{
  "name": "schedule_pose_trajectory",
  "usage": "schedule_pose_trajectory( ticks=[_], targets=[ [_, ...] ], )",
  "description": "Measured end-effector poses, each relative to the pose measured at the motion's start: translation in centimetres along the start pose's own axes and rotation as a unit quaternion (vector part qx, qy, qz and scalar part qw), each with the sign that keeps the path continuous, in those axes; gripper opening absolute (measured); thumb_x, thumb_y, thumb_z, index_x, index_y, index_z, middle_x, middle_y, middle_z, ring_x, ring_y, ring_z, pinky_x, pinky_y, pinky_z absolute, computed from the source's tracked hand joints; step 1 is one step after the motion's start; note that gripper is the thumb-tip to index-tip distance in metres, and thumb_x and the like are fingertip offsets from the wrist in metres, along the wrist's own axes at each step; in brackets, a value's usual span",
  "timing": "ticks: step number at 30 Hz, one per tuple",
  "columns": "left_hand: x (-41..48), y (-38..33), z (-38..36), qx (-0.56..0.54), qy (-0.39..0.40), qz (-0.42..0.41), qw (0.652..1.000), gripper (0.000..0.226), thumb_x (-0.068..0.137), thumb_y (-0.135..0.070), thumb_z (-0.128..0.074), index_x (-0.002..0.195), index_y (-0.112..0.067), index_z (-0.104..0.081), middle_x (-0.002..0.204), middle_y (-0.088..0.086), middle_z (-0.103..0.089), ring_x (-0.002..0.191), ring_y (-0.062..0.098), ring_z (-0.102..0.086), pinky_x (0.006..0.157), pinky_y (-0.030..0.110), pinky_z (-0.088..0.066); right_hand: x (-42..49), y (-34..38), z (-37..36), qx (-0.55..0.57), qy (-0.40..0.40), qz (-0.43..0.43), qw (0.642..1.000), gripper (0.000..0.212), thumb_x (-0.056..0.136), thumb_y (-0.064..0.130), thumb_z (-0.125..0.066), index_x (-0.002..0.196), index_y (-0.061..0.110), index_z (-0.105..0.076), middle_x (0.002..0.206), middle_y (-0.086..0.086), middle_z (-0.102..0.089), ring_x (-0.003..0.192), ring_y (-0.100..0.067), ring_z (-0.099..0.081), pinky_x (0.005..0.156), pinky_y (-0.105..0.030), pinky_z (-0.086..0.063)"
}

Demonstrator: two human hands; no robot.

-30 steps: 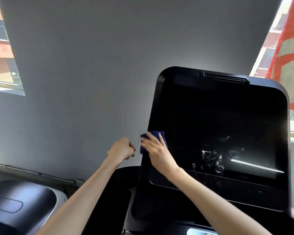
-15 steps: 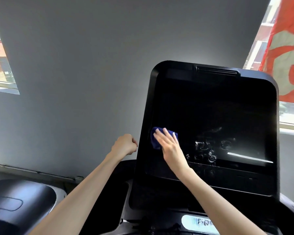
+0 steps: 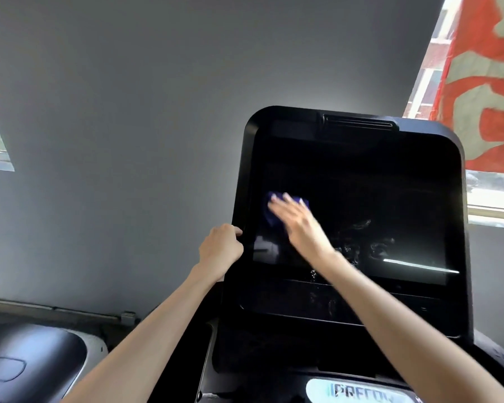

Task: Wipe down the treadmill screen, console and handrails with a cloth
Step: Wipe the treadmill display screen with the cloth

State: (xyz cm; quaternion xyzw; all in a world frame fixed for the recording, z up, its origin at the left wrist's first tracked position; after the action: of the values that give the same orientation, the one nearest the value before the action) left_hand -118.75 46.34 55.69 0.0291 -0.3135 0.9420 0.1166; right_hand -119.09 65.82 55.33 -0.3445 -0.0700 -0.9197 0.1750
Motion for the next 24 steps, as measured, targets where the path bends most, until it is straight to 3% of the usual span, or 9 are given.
schedule_pose_trajectory(
  ticks=[6,8,10,13,15,17,20,22,24],
  targets=[
    [0.4,-0.9,0.3,0.030,0.008,-0.006,1.000,0.051,0.083,0.008,-0.041,0.125,-0.015,-0.059,0.124,0.007,-0.061,0.107,0.026,-0.061,0.083,0.035,-0.052,11.6,-4.5,3.8,-0.011,-0.032,-0.092,0.995,0.053,0.090,-0.012,-0.042,0.140,0.008,-0.041,0.150,-0.005,-0.033,0.142,-0.027,-0.020,0.115,-0.048,-0.013],
    [0.5,-1.2,0.1,0.044,0.006,-0.008,0.999,0.041,0.082,0.009,-0.041,0.103,-0.019,-0.063,0.101,0.005,-0.063,0.089,0.028,-0.060,0.075,0.034,-0.051,12.6,-5.1,4.1,-0.017,-0.013,-0.085,0.996,0.055,0.092,-0.011,-0.042,0.142,0.009,-0.037,0.153,-0.004,-0.028,0.144,-0.027,-0.015,0.116,-0.048,-0.011],
    [0.5,-1.6,0.0,0.068,0.000,-0.010,0.998,0.032,0.080,0.010,-0.041,0.075,-0.022,-0.046,0.072,-0.003,-0.046,0.072,0.025,-0.048,0.065,0.033,-0.045,12.5,-4.9,4.0,-0.013,0.004,-0.091,0.996,0.056,0.092,-0.011,-0.042,0.144,0.009,-0.034,0.154,-0.005,-0.025,0.144,-0.027,-0.013,0.116,-0.049,-0.011],
    [0.2,-2.2,-0.2,0.092,0.002,-0.019,0.996,0.032,0.076,0.011,-0.042,0.061,-0.015,-0.032,0.061,-0.001,-0.035,0.054,0.020,-0.037,0.049,0.028,-0.033,9.0,-2.5,2.7,0.007,-0.002,-0.093,0.996,0.062,0.083,-0.019,-0.042,0.140,0.006,-0.040,0.150,-0.009,-0.032,0.142,-0.032,-0.020,0.114,-0.056,-0.016],
    [0.2,-2.4,-0.3,0.077,-0.009,-0.013,0.997,0.023,0.077,0.010,-0.042,0.063,-0.008,-0.041,0.063,0.003,-0.042,0.053,0.021,-0.039,0.048,0.029,-0.032,3.3,0.4,0.6,0.002,0.004,-0.045,0.999,0.071,0.074,-0.024,-0.048,0.138,0.007,-0.044,0.148,-0.008,-0.037,0.141,-0.030,-0.022,0.114,-0.053,-0.016],
    [0.1,-2.6,-0.1,0.060,-0.019,-0.007,0.998,0.018,0.080,0.006,-0.043,0.077,-0.005,-0.056,0.075,0.007,-0.055,0.064,0.025,-0.050,0.057,0.032,-0.040,-3.8,3.3,-1.6,-0.005,0.024,-0.015,1.000,0.079,0.071,-0.021,-0.055,0.141,0.012,-0.040,0.150,-0.002,-0.034,0.142,-0.024,-0.017,0.114,-0.046,-0.014],
    [-0.4,-3.1,0.1,0.041,-0.022,0.001,0.999,0.020,0.080,0.005,-0.044,0.085,-0.002,-0.062,0.095,0.018,-0.063,0.078,0.033,-0.057,0.068,0.039,-0.046,-12.1,6.2,-4.0,-0.010,0.072,0.007,0.997,0.086,0.070,-0.014,-0.061,0.145,0.018,-0.032,0.153,0.005,-0.025,0.144,-0.020,-0.013,0.118,-0.042,-0.010],
    [-0.9,-3.6,-0.2,0.050,-0.022,0.000,0.998,0.019,0.082,0.005,-0.044,0.091,0.003,-0.060,0.105,0.022,-0.060,0.094,0.037,-0.058,0.078,0.042,-0.048,-15.1,6.8,-4.6,-0.008,0.091,0.024,0.996,0.078,0.076,-0.007,-0.054,0.146,0.019,-0.030,0.154,0.007,-0.025,0.145,-0.018,-0.010,0.117,-0.040,-0.003],
    [-1.4,-3.8,-0.6,0.069,-0.010,0.000,0.998,0.015,0.086,0.001,-0.044,0.091,-0.002,-0.057,0.116,0.019,-0.053,0.101,0.036,-0.055,0.085,0.040,-0.045,-16.6,7.0,-4.4,-0.031,0.111,0.081,0.990,0.066,0.082,0.002,-0.041,0.145,0.020,-0.031,0.153,0.007,-0.027,0.145,-0.017,-0.011,0.117,-0.040,-0.006]
  ],
)
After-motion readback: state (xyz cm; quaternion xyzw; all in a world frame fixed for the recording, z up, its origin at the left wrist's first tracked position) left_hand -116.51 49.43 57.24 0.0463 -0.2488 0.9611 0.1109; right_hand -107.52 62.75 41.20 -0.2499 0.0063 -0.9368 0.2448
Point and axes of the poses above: each hand's wrist, its own x-axis towards the middle knuckle, its own z-axis out of the back of the hand, y = z × x, the point moved 2 cm from there along x, towards the middle knuckle
